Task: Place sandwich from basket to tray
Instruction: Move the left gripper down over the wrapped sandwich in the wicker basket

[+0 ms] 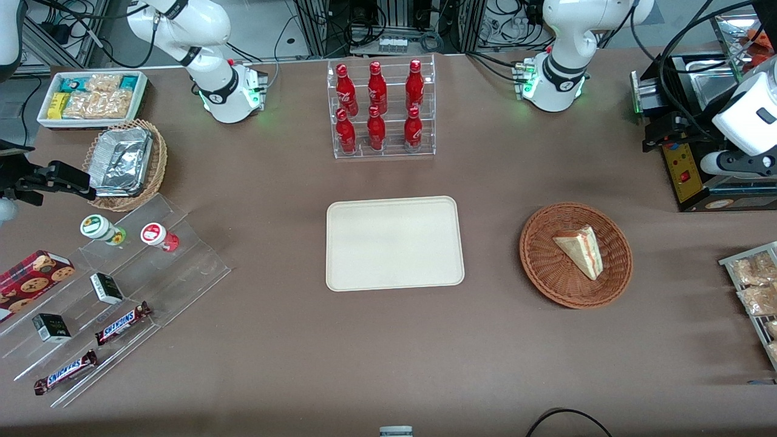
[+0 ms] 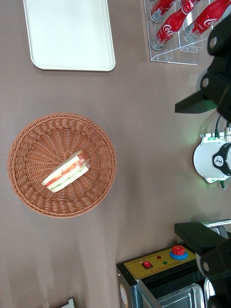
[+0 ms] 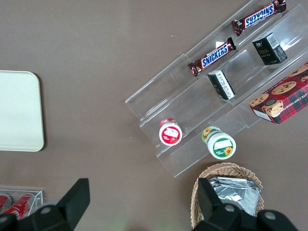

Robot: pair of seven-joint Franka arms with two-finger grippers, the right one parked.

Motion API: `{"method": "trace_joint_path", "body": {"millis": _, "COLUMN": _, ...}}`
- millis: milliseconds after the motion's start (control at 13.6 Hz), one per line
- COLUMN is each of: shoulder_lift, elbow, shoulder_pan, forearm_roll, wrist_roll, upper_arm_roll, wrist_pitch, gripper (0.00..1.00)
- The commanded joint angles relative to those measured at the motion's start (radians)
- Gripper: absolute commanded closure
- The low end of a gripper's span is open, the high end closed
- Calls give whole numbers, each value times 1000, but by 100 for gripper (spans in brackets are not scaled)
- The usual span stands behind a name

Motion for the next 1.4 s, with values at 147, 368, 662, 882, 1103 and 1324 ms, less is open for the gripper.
{"method": "trace_joint_path", "body": {"millis": 147, "shoulder_lift": 11, "elbow": -3, "shoulder_pan": -3, "forearm_roll": 46, "wrist_roll": -12, "upper_arm_roll": 2, "wrist_pitch": 55, "gripper": 0}}
{"method": "trace_joint_path", "body": {"millis": 368, "shoulder_lift": -1, "elbow": -135, "shoulder_pan": -5, "forearm_roll": 96, "wrist_roll": -26, "upper_arm_roll": -5, "wrist_pitch": 179, "gripper": 0}}
{"method": "trace_joint_path", "body": {"millis": 662, "shoulder_lift": -1, "elbow": -283, "shoulder_pan": -5, "forearm_roll": 98, "wrist_roll": -125, "upper_arm_roll": -5, "wrist_pitch": 340, "gripper": 0}}
{"method": "trace_joint_path", "body": {"millis": 882, "shoulder_lift": -10, "elbow": -437, "shoulder_pan": -6, "forearm_roll": 98, "wrist_roll": -203, "upper_arm_roll": -7, "wrist_pitch": 518, "gripper": 0}}
{"method": "trace_joint_path", "body": {"millis": 1103, "shoulder_lift": 1, "elbow": -560, "shoulder_pan": -6, "forearm_roll": 86, "wrist_roll": -335, "upper_arm_roll": -7, "wrist_pitch": 692, "gripper": 0}}
{"method": "trace_joint_path", "body": {"millis": 1324, "shoulder_lift": 22, "elbow": -649, "shoulder_pan": -9, "forearm_roll": 86, "wrist_roll": -482, "upper_arm_roll": -15, "wrist_pitch": 845, "gripper": 0}}
